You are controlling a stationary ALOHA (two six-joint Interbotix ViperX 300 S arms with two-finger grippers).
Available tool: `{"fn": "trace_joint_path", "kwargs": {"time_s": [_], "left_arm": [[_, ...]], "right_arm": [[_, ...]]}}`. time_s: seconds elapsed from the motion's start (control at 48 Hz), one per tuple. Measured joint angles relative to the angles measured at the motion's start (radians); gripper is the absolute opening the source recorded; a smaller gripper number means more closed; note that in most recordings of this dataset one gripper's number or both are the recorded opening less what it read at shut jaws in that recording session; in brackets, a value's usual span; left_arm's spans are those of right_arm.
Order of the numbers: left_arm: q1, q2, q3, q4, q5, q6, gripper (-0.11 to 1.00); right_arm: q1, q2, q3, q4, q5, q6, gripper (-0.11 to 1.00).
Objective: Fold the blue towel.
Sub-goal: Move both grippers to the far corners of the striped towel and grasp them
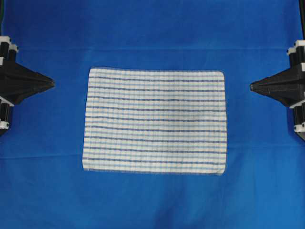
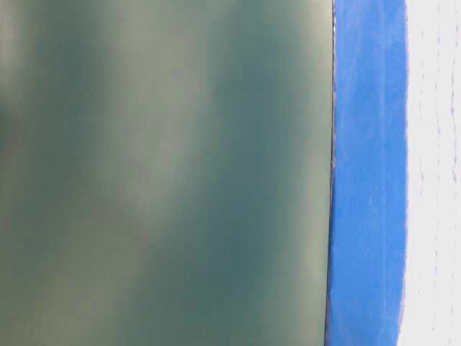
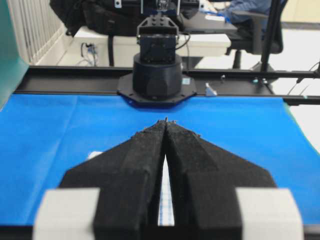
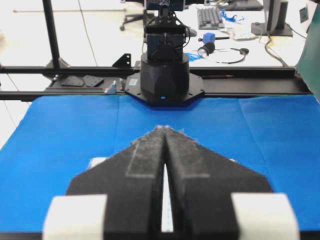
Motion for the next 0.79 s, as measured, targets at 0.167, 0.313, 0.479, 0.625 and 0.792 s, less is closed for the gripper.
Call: {"fn": "trace_joint_path", "kwargs": {"time_s": [0.167,0.313,0.479,0.625,0.792], "left_arm": [[0.015,0.025,0.002,-0.017,0.009,0.008,-0.01],[0.057,0.080,0.003,-0.021,0.009,-0.008,-0.01],[0.121,0.189,0.005,-0.023,-0.008,-0.012,0.00],[0.173,0.305,0.005,-0.023,-0.046,-0.014,0.02],[0.232,0.453,-0.003,-0.025,-0.078,-0.015,0.40]], "right_arm": [[-0.005,0.012,0.000,0.000,0.021,0.003,0.00],[-0.035,0.037,0.000,0.000,0.063,0.011,0.00],[-0.100,0.078,-0.002,0.003,0.103,0.035,0.00],[-0.190,0.147,-0.002,0.003,0.124,0.071,0.00],[-0.273,0.270,-0.002,0.005,0.143,0.089,0.18]]}}
